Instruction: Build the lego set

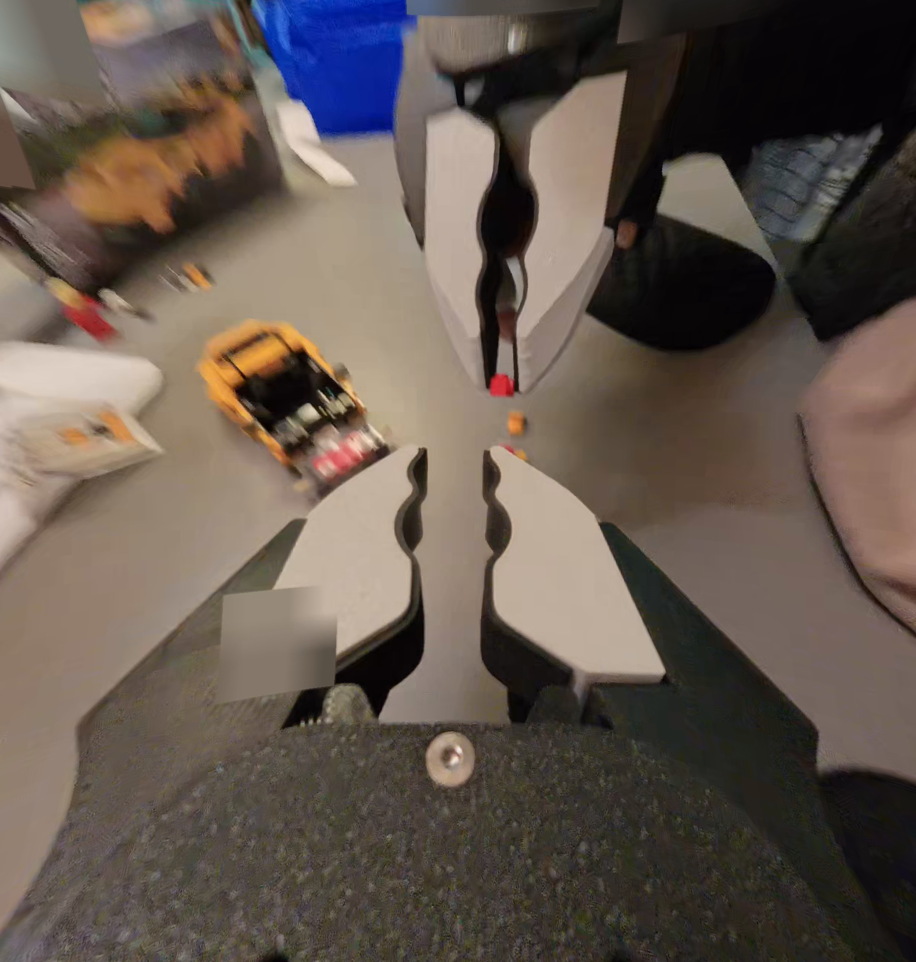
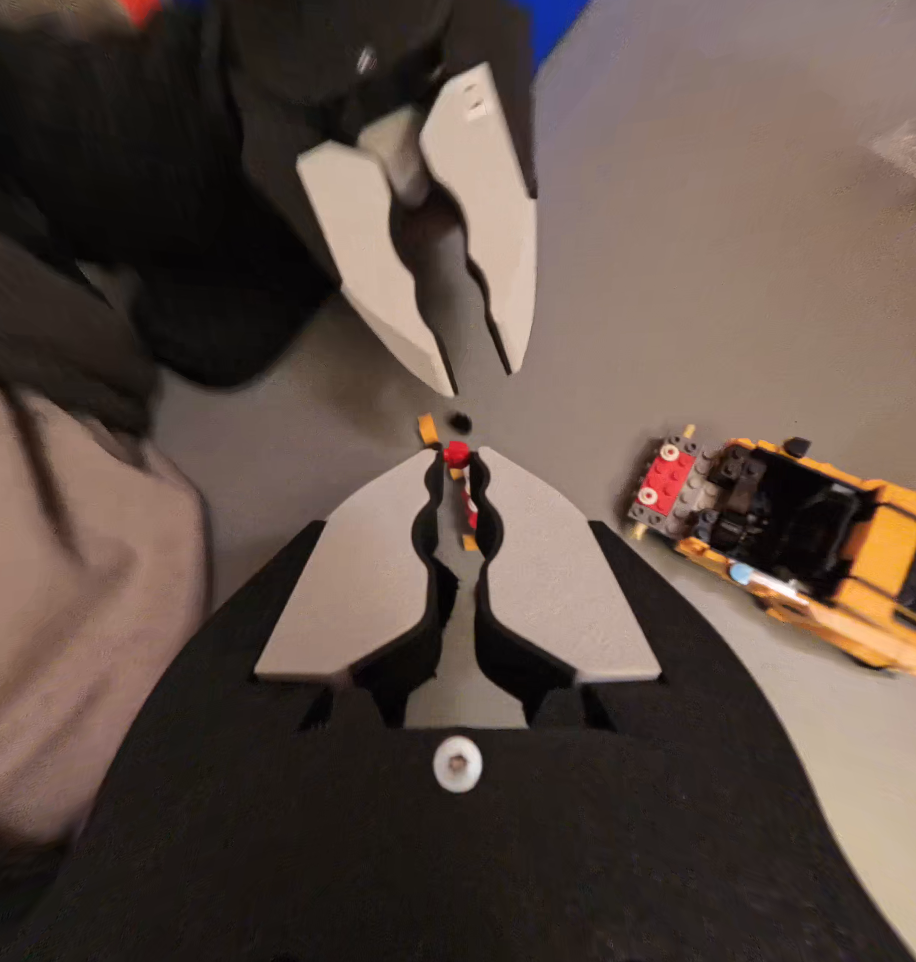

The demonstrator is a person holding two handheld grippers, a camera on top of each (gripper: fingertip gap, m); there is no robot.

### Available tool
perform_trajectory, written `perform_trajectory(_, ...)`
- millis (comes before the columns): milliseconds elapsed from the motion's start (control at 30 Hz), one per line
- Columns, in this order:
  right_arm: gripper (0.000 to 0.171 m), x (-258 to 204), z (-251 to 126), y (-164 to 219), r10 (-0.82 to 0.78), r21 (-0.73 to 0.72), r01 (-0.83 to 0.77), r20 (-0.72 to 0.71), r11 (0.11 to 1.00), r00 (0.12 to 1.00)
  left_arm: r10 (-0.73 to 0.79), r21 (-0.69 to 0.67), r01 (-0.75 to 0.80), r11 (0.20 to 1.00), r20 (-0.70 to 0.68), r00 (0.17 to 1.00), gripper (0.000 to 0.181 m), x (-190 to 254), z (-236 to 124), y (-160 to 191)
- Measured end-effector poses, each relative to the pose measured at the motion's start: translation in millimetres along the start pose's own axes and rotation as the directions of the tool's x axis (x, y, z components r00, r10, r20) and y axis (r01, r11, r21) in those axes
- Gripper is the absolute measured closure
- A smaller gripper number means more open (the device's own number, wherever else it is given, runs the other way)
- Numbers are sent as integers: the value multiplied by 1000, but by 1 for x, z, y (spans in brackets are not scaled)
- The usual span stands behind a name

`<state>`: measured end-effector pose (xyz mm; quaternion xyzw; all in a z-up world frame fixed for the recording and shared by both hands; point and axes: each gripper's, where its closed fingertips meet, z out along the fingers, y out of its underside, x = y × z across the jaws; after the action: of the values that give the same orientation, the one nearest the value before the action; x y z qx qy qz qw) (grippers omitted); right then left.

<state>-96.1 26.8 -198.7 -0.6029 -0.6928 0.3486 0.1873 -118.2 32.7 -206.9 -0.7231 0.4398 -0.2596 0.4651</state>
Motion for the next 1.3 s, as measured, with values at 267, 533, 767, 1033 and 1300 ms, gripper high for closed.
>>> perform_trajectory(267,162,4,32,31,-311,-398,296,29,868,950,-48,-238,26,971,-90,995,154,17,29,48)
perform_trajectory(533,162,5,41,37,-329,-484,320,68,815,942,-60,-229,39,973,-88,994,167,19,34,48)
perform_trajectory(767,162,8,40,36,-326,-498,320,77,806,942,-78,-219,58,974,-82,994,172,17,34,48)
perform_trajectory(1033,162,8,43,40,-337,-497,334,85,801,937,-106,-188,86,978,-101,989,167,18,31,43)
perform_trajectory(1300,161,9,42,41,-328,-506,324,84,799,941,-104,-199,83,977,-99,990,169,19,32,44)
